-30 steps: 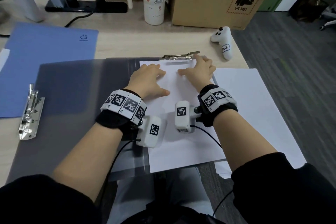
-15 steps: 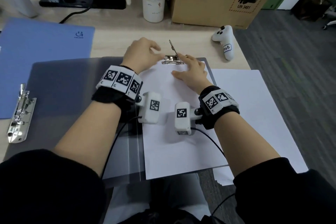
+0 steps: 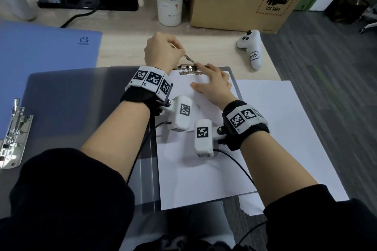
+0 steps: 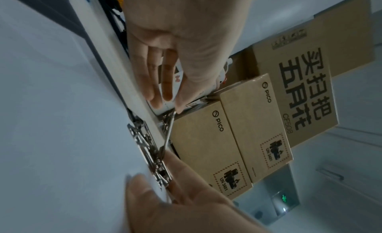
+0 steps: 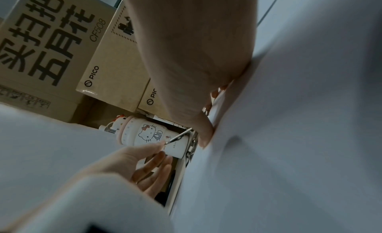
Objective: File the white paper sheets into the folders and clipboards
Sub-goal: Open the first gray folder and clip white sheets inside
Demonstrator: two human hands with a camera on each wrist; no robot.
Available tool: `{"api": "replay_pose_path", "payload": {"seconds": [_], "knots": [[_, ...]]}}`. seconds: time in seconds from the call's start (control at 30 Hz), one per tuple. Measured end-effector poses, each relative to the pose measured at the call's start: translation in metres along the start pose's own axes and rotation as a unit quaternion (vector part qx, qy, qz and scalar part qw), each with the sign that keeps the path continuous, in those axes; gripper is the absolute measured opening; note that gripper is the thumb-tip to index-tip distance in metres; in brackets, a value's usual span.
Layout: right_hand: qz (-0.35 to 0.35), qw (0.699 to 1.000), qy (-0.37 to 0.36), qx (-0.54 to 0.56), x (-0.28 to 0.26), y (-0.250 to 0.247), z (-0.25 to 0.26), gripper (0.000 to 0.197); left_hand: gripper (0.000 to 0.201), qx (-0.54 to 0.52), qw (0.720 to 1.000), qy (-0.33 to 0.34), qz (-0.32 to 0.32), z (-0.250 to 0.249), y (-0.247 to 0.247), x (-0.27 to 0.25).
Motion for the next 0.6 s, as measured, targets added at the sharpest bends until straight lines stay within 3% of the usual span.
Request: {"api": "replay_pose_path", "payload": {"seconds": [0.2, 0.6], "knots": [[0.0, 1.0, 0.002, 0.011, 0.001, 0.002, -0.001, 0.063, 0.018, 0.114, 0.993, 0.009, 0.006, 0.005, -0.004, -0.004], [0.002, 1.0, 0.005, -0.006, 0.002, 0.002, 0.0, 0.064, 0.031, 0.154, 0.985, -0.038, 0.065, 0.022, -0.007, 0.002]]}}
Point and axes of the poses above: each hand's wrist, its own x-axis towards the middle knuckle, its own y-axis out of the palm, z = x × y, the point moved 2 cm from there along x, towards the middle knuckle, and after that the axes turned 15 degrees about -x, right-handed, at the moved point
